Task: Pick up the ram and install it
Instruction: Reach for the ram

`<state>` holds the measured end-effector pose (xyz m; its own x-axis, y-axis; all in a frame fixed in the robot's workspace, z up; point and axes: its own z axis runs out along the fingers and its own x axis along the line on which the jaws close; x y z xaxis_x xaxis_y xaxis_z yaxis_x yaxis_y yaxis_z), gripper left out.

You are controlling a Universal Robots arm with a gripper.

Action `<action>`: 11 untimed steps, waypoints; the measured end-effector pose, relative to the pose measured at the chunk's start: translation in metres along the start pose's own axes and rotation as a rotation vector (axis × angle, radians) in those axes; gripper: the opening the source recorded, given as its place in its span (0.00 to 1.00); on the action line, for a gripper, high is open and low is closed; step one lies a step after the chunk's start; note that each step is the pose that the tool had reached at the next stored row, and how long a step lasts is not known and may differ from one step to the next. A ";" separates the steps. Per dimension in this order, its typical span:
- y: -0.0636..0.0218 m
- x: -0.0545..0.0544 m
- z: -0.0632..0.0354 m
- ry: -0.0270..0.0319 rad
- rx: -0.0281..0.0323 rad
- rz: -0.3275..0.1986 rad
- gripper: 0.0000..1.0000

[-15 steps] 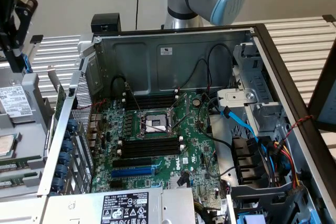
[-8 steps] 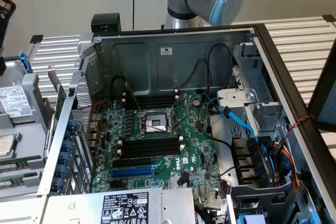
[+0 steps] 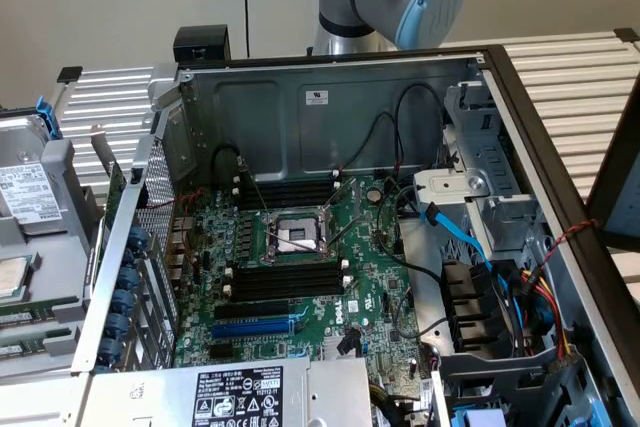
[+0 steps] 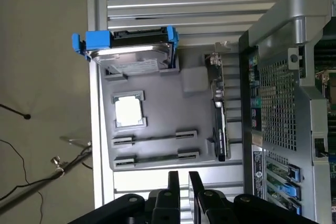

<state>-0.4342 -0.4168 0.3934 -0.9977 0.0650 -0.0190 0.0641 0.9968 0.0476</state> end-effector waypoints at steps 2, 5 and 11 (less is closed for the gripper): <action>-0.0009 0.006 0.0004 0.0001 -0.0001 -0.004 0.24; -0.0026 0.016 0.0012 0.0007 -0.0003 -0.016 0.24; -0.0028 0.017 0.0023 0.0057 -0.0022 -0.118 0.24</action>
<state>-0.4510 -0.4184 0.3907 -0.9984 -0.0529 -0.0189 -0.0537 0.9974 0.0476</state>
